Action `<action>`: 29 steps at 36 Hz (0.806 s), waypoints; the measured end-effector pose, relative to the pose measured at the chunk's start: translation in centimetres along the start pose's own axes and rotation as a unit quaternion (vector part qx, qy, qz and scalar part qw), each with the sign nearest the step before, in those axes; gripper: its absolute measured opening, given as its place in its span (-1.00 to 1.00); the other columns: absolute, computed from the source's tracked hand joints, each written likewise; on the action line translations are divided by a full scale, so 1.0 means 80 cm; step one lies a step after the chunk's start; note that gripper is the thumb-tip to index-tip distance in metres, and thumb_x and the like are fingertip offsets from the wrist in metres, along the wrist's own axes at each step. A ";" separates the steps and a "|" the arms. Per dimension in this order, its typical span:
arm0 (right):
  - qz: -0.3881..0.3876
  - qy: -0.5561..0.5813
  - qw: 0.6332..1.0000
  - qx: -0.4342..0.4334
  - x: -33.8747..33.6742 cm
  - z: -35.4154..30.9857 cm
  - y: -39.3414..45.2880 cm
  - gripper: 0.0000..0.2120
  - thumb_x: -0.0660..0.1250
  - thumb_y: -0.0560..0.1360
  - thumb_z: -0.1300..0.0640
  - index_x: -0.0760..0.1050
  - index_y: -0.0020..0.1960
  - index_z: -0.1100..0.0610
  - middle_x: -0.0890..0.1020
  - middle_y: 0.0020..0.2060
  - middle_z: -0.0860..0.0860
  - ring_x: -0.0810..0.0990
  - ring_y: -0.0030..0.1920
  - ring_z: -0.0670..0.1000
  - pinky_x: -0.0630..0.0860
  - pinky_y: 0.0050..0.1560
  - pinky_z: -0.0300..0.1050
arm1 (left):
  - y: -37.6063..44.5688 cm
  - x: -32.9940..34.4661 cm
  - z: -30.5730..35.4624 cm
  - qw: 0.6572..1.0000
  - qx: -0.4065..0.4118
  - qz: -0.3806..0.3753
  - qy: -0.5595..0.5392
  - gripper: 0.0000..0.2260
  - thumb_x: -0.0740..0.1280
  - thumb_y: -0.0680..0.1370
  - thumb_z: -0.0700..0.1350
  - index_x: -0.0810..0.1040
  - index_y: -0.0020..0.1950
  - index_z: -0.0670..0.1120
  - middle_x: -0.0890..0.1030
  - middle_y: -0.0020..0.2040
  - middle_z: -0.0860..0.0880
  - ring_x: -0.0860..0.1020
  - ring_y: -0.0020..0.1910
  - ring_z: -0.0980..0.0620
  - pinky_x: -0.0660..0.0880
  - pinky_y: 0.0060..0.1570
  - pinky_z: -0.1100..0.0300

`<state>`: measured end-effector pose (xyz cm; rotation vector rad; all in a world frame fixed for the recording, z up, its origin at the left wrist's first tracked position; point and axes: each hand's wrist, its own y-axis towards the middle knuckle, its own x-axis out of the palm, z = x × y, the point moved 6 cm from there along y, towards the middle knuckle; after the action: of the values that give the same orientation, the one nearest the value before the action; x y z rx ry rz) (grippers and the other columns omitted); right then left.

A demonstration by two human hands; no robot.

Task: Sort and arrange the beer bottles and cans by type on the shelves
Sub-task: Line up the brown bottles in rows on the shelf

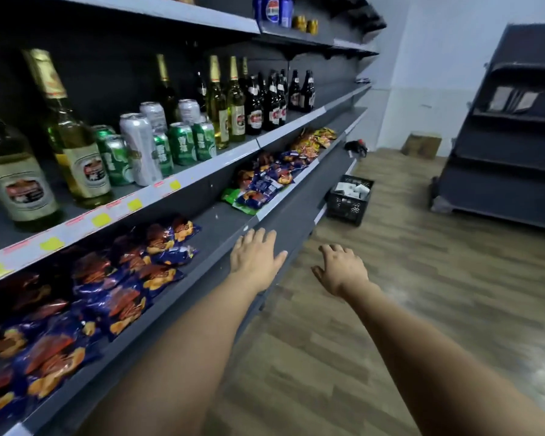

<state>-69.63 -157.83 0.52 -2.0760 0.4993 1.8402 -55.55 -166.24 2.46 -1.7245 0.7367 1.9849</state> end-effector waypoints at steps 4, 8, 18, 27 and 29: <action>0.000 -0.002 1.000 0.020 -0.010 0.031 0.069 -0.53 0.16 0.59 -0.12 0.27 0.42 0.09 0.38 0.38 0.08 0.35 0.37 0.16 0.32 0.31 0.01 | 0.091 0.000 0.007 1.000 0.003 0.012 -0.005 -0.49 0.05 0.65 0.16 0.17 0.53 -0.07 0.27 0.49 -0.08 0.19 0.48 -0.08 0.14 0.44 0.02; -0.007 0.002 1.000 0.024 -0.009 0.062 0.133 -0.54 0.16 0.60 -0.10 0.26 0.42 0.08 0.37 0.38 0.08 0.34 0.36 0.16 0.32 0.30 0.01 | 0.164 0.021 0.019 1.000 0.006 -0.001 -0.007 -0.50 0.06 0.64 0.16 0.19 0.51 -0.07 0.31 0.45 -0.06 0.23 0.45 -0.06 0.20 0.40 0.03; 0.000 -0.021 1.000 -0.013 -0.012 0.158 0.330 -0.50 0.15 0.60 -0.11 0.21 0.46 0.08 0.32 0.42 0.07 0.33 0.37 0.16 0.31 0.31 0.00 | 0.362 0.078 0.062 0.999 -0.014 -0.035 0.020 -0.49 0.06 0.64 0.18 0.20 0.51 -0.06 0.28 0.49 -0.07 0.22 0.47 -0.07 0.18 0.42 0.01; 0.011 -0.023 0.998 -0.059 -0.062 0.267 0.537 -0.49 0.16 0.59 -0.11 0.21 0.45 0.09 0.30 0.43 0.07 0.33 0.38 0.16 0.31 0.33 0.00 | 0.551 0.085 0.122 0.998 -0.065 -0.011 0.017 -0.47 0.05 0.63 0.20 0.19 0.53 -0.04 0.24 0.51 -0.07 0.19 0.49 -0.07 0.19 0.44 0.00; 0.010 -0.019 0.998 -0.061 -0.071 0.283 0.577 -0.50 0.16 0.59 -0.11 0.20 0.45 0.09 0.31 0.42 0.07 0.33 0.38 0.16 0.31 0.32 0.00 | 0.585 0.084 0.131 0.998 -0.068 -0.014 0.013 -0.47 0.05 0.64 0.19 0.16 0.54 -0.05 0.21 0.53 -0.07 0.16 0.50 -0.07 0.15 0.46 0.01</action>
<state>-111.51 -188.15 3.11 -2.1174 0.4093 1.9630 -93.55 -196.28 2.65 -1.8315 0.5959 2.0389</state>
